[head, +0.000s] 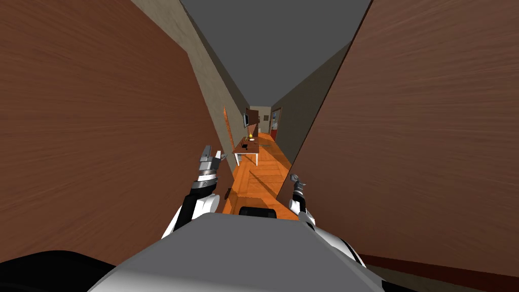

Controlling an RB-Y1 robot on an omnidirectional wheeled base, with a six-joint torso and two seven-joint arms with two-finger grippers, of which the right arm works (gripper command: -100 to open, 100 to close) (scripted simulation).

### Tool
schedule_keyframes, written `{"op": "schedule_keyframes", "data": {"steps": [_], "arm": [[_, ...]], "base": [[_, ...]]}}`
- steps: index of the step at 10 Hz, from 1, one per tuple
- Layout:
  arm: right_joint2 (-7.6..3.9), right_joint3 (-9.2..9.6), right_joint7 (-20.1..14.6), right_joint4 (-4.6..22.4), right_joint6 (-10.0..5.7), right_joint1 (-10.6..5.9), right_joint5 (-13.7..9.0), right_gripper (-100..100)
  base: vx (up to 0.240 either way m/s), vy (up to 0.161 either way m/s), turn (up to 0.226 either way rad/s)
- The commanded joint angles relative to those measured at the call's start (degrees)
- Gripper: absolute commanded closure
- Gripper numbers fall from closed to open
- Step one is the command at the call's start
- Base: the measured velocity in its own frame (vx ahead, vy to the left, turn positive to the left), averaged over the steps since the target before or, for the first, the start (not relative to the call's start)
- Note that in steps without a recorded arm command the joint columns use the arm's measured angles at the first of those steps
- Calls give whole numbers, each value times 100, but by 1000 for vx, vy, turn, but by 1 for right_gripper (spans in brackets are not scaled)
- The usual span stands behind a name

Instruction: Push the door open

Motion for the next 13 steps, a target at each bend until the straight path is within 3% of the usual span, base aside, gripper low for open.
{"op": "schedule_keyframes", "data": {"steps": [1, 9, 12, 13], "arm": [[-53, -99, 46, -64, 3, 20, -64, 100], [-141, -420, 172, -22, -38, 63, -288, 100], [-141, -420, 172, -18, -38, 63, -288, 100], [-175, -545, 221, 0, -54, 79, -375, 100]], "base": [[203, -28, -42], [155, -14, -31], [6, -13, 8], [128, 27, -37]]}}
